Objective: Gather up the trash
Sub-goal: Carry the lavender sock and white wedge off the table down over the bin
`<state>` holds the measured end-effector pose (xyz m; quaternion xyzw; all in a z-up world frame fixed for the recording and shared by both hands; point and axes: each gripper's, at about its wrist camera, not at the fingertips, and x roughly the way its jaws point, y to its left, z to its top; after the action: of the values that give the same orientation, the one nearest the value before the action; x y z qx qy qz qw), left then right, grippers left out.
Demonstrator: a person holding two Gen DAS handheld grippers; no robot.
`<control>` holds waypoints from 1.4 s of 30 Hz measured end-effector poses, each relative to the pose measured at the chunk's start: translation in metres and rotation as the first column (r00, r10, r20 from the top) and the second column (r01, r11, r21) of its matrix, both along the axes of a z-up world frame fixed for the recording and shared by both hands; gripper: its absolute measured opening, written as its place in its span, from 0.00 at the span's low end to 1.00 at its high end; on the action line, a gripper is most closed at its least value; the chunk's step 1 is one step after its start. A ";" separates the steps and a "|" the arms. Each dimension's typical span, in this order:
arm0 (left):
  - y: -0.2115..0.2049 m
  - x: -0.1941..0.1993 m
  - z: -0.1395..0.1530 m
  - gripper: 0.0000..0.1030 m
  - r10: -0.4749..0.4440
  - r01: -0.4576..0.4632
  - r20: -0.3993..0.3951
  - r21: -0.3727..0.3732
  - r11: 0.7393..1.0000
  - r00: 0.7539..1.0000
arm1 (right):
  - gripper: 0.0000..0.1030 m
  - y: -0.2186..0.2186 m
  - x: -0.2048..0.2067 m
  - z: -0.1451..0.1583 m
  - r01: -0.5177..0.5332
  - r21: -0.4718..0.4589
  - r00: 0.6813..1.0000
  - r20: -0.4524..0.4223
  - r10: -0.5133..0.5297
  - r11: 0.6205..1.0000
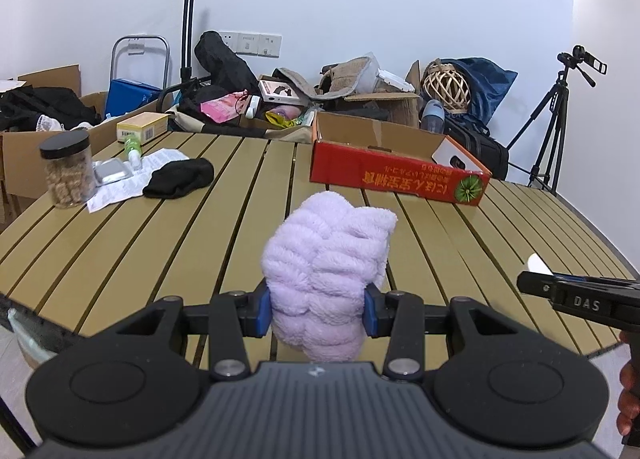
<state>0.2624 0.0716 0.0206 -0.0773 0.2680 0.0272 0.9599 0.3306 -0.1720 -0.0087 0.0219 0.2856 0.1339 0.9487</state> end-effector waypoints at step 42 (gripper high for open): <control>-0.028 -0.124 -0.122 0.41 -0.086 0.103 -0.297 0.041 0.994 0.951 | 0.27 -0.016 -0.153 -0.123 -0.115 -0.121 0.965 -0.250 0.082 0.986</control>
<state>0.1385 0.0434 -0.1012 -0.0323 0.4106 -0.0001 0.9113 0.1774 -0.1883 -0.1314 -0.0400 0.4092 0.1579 0.8978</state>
